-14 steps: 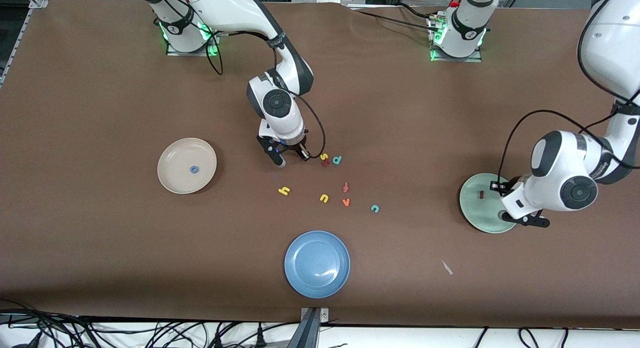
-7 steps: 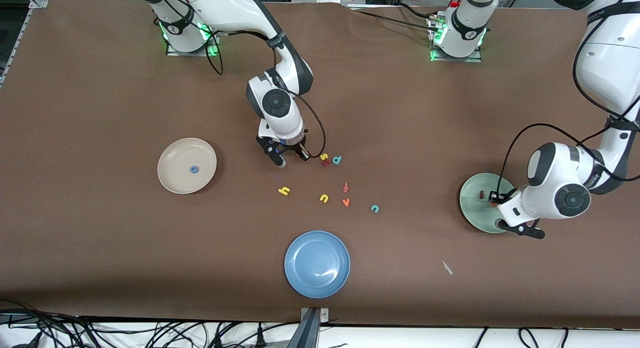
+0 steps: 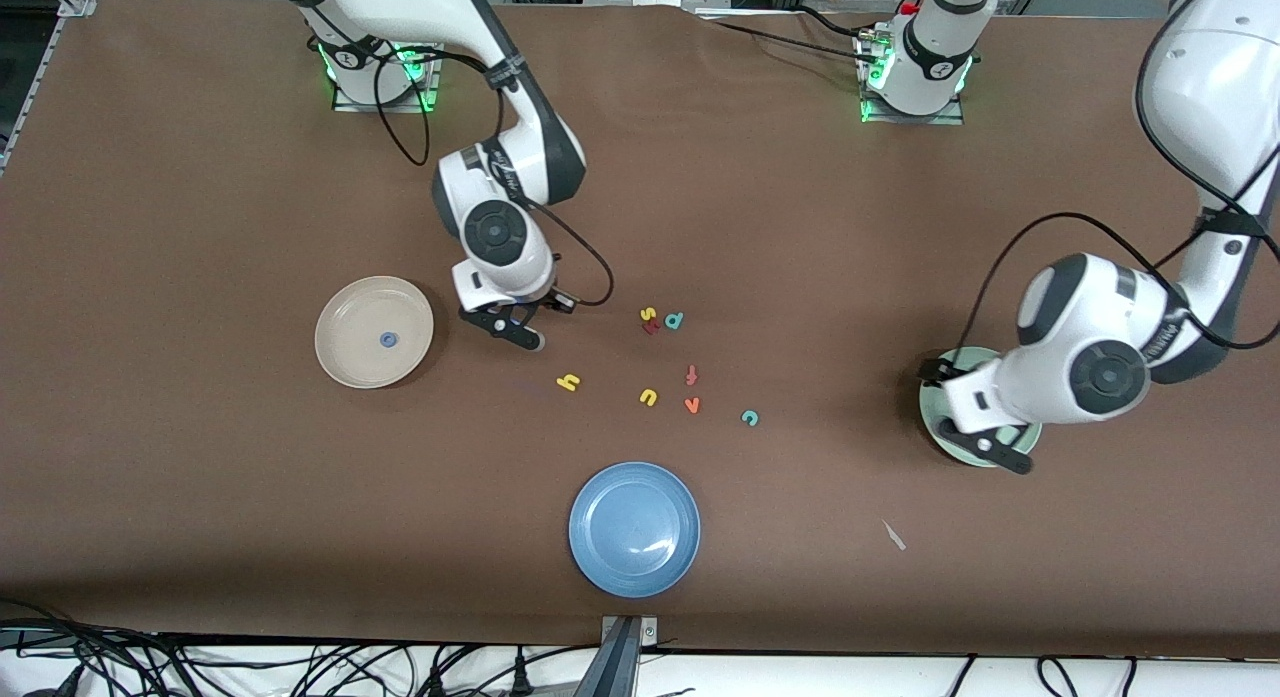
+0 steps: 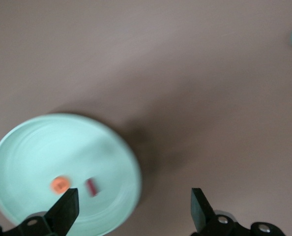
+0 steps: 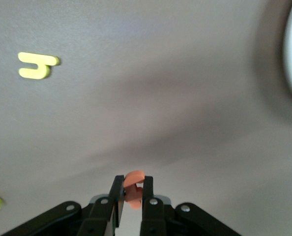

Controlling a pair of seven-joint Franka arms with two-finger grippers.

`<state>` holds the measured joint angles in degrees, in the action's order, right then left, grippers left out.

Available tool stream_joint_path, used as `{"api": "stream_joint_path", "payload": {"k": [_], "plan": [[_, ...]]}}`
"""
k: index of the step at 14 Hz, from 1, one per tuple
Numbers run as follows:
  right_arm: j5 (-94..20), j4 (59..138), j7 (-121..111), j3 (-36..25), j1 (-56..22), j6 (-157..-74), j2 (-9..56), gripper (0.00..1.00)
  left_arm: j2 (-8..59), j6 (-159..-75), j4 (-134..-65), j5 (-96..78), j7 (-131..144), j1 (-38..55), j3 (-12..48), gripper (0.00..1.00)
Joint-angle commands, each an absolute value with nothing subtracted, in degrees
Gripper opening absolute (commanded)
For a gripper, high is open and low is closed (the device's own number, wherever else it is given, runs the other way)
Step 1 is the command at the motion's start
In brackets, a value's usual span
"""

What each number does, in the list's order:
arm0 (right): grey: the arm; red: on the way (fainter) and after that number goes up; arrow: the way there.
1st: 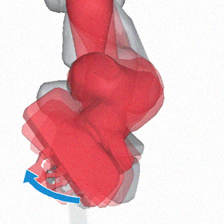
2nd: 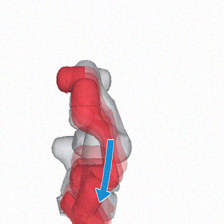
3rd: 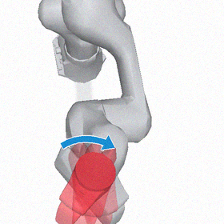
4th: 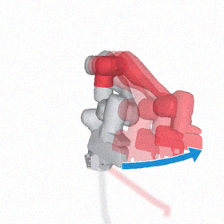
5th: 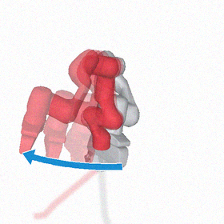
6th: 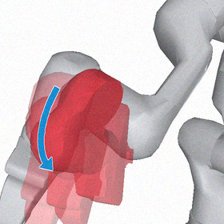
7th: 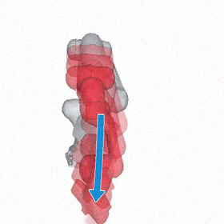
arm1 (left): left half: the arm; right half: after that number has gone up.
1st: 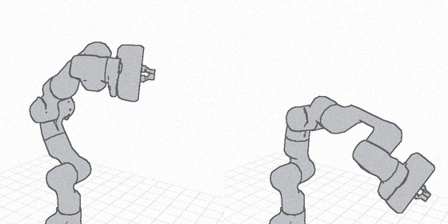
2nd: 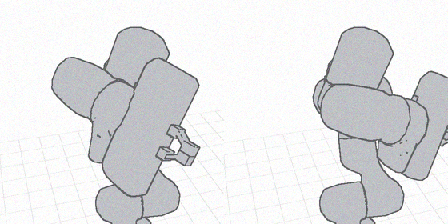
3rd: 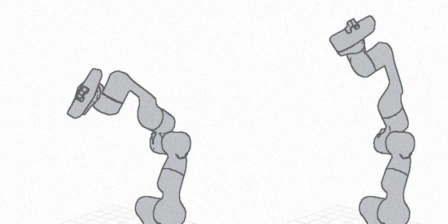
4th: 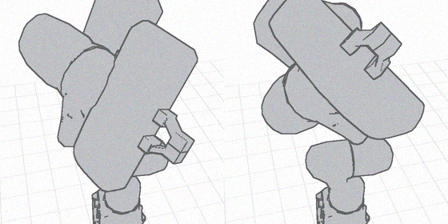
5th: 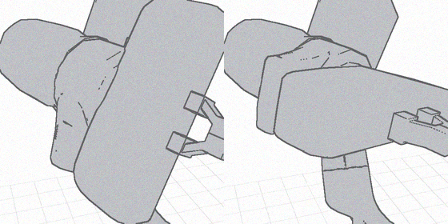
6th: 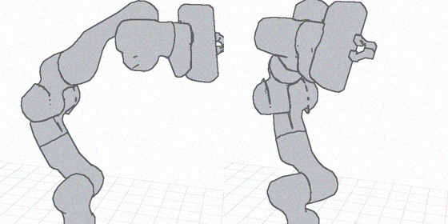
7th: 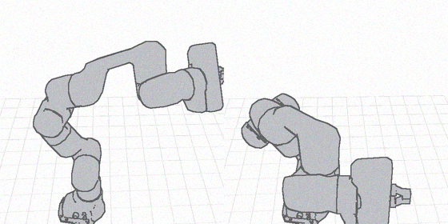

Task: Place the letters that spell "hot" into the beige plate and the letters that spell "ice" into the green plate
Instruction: 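Carry the orange f onto the beige plate with the right gripper and release, then grasp the teal c with the left gripper while the right gripper reaches the yellow 4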

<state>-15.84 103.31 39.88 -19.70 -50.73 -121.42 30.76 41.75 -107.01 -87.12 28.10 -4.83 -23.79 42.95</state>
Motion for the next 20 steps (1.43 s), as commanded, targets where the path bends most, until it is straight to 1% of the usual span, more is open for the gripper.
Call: {"api": "stream_joint_path", "payload": {"k": [1,4,6,8,10,12,14,15,16,17,18,19,20], "plan": [[-14.51,110.19,28.68,-22.49,-50.98,-121.20,25.68,0.00,42.36,-106.79,-84.74,27.60,-5.45,-18.39,42.54,1.00],[-13.80,116.52,16.56,-27.84,-51.06,-121.46,20.94,0.00,44.29,-107.48,-83.86,27.77,-2.82,-11.54,41.84,1.00],[-13.71,119.69,6.38,-32.41,-51.06,-122.07,18.90,0.00,47.18,-111.86,-81.92,27.60,-2.38,-7.93,40.35,1.00],[-13.80,121.02,-0.59,-35.59,-50.98,-123.13,18.90,0.00,49.65,-116.52,-82.00,28.03,-2.20,-6.86,40.17,1.00],[-13.80,122.86,-3.94,-36.91,-50.89,-127.33,19.59,0.00,50.97,-121.00,-82.26,28.03,-1.15,-6.77,40.17,1.00],[-14.15,122.96,-11.65,-38.14,-50.02,-130.24,21.52,0.00,52.46,-124.61,-82.09,28.47,-1.14,-5.81,40.17,1.00],[-14.41,122.78,-13.44,-38.06,-48.78,-131.83,22.67,0.00,53.17,-129.26,-81.74,28.30,-2.28,-4.23,37.20,1.00],[-14.24,122.35,-13.71,-37.97,-48.69,-131.92,23.55,0.17,53.61,-132.68,-81.83,28.39,-2.55,-3.70,35.52,1.00],[-14.50,121.82,-14.58,-37.88,-48.69,-132.10,24.16,0.46,55.35,-135.85,-81.91,28.39,-3.77,-3.69,35.16,1.00],[-14.68,120.60,-14.24,-37.79,-48.78,-131.93,24.26,0.98,56.24,-138.05,-81.91,28.48,-4.39,-3.60,35.07,0.99],[-14.85,119.54,-13.63,-37.53,-48.87,-131.40,24.26,1.00,56.42,-138.42,-81.91,28.65,-4.13,-3.17,35.07,0.98],[-15.55,118.66,-12.58,-37.36,-49.04,-131.05,24.26,1.00,56.34,-138.43,-81.91,28.57,-3.96,-2.21,34.98,0.93],[-15.82,117.78,-11.35,-37.01,-49.22,-130.44,24.26,1.00,56.25,-138.34,-81.91,28.56,-3.61,-1.68,34.98,0.90]]}}
